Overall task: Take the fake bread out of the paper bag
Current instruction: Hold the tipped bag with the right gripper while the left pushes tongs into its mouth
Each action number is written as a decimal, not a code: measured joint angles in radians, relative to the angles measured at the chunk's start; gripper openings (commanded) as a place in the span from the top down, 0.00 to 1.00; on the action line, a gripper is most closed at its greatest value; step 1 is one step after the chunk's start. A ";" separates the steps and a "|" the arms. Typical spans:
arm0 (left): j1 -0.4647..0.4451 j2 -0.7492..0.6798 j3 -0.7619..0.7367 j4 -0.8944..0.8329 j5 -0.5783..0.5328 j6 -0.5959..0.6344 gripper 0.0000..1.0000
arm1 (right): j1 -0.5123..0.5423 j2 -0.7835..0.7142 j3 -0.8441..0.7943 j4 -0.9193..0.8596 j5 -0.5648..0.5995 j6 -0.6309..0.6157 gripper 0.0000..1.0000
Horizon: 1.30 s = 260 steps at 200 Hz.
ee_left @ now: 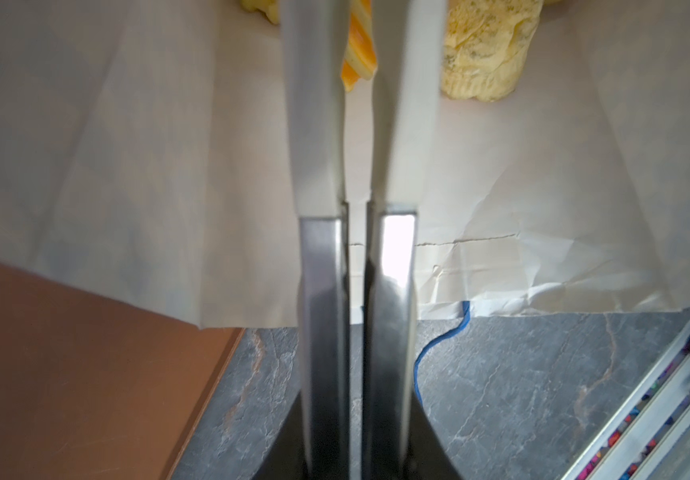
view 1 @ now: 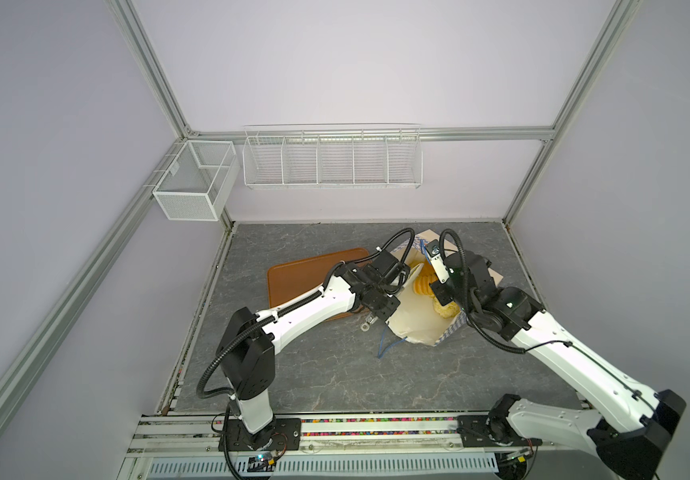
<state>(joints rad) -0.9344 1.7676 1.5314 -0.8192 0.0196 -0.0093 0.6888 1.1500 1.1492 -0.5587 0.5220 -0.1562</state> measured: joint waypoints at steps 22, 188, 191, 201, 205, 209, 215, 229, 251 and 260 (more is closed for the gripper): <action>0.000 0.004 -0.014 0.038 0.006 -0.011 0.73 | 0.000 0.000 -0.001 0.003 0.000 0.000 0.93; 0.000 0.013 -0.182 0.197 0.003 -0.039 0.68 | -0.008 -0.013 -0.018 0.042 -0.023 0.004 0.93; 0.000 0.013 -0.183 0.198 0.003 -0.039 0.68 | -0.008 -0.014 -0.019 0.043 -0.025 0.004 0.93; -0.001 0.012 -0.184 0.203 0.003 -0.035 0.68 | -0.013 -0.019 -0.027 0.050 -0.031 0.006 0.93; -0.002 0.011 -0.184 0.206 0.003 -0.034 0.68 | -0.015 -0.022 -0.031 0.052 -0.033 0.007 0.93; -0.002 0.011 -0.184 0.209 0.003 -0.032 0.68 | -0.017 -0.025 -0.033 0.053 -0.036 0.008 0.93; -0.004 0.009 -0.184 0.216 0.003 -0.029 0.68 | -0.021 -0.029 -0.036 0.055 -0.041 0.010 0.93; -0.012 0.004 -0.184 0.227 0.001 -0.019 0.68 | -0.029 -0.040 -0.044 0.060 -0.051 0.014 0.93; -0.022 -0.005 -0.184 0.244 -0.013 -0.008 0.68 | -0.045 -0.056 -0.050 0.061 -0.069 0.020 0.93; -0.025 -0.006 -0.186 0.254 -0.021 -0.002 0.67 | -0.050 -0.060 -0.050 0.061 -0.076 0.023 0.93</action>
<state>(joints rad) -0.9596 1.7611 1.3457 -0.5655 -0.0017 -0.0109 0.6384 1.0901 1.0992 -0.4976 0.4465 -0.1333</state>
